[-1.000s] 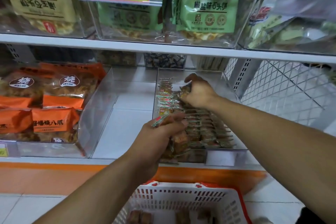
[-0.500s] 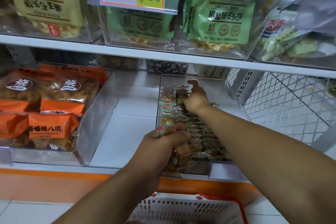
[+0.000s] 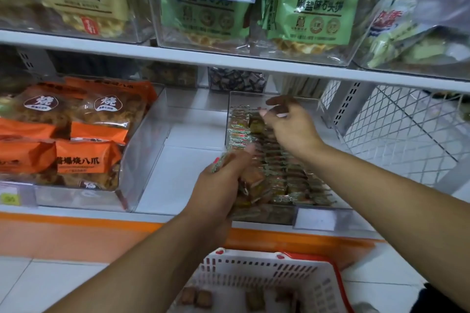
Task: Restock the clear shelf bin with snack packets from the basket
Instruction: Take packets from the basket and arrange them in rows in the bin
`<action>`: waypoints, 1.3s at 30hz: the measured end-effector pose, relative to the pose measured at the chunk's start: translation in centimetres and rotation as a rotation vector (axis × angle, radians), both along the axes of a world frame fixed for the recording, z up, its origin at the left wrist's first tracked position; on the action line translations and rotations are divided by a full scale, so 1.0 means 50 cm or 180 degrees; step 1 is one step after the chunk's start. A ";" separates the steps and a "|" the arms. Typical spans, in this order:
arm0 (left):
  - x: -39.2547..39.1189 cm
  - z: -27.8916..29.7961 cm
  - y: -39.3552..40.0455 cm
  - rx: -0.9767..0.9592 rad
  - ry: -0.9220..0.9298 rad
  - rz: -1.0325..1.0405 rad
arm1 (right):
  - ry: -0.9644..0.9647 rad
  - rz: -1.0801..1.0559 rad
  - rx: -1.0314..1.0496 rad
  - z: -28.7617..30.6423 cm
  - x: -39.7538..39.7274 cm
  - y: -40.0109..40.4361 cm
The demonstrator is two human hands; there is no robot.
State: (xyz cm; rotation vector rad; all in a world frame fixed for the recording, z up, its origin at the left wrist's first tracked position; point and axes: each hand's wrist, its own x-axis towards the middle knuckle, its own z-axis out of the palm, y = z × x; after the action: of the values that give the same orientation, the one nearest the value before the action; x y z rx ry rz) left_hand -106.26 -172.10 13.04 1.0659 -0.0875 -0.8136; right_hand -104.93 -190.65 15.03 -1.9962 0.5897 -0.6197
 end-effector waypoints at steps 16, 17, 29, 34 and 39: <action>-0.061 -0.020 -0.006 0.0311 -0.2632 0.0911 | 0.0158 0.1158 0.3999 -0.011 -0.254 0.158; -0.062 -0.023 -0.006 0.0317 -0.2606 0.0890 | 0.0126 0.1131 0.3973 -0.016 -0.255 0.155; -0.063 -0.020 0.017 0.0340 -0.0905 0.0625 | -0.0912 0.1075 0.3056 -0.017 -0.262 0.137; -0.083 -0.010 0.015 -0.0042 -0.0194 -0.0131 | -0.0656 0.1019 0.2344 -0.035 -0.271 0.156; -0.079 -0.005 0.027 -0.0318 0.0282 -0.0270 | -0.0217 0.0988 0.1573 -0.031 -0.276 0.141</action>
State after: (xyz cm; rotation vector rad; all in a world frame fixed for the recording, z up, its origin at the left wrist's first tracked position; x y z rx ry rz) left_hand -110.24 -170.77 12.79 0.9359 -0.0980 -0.9228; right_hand -118.73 -183.61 13.47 -1.5495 0.3384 -0.3109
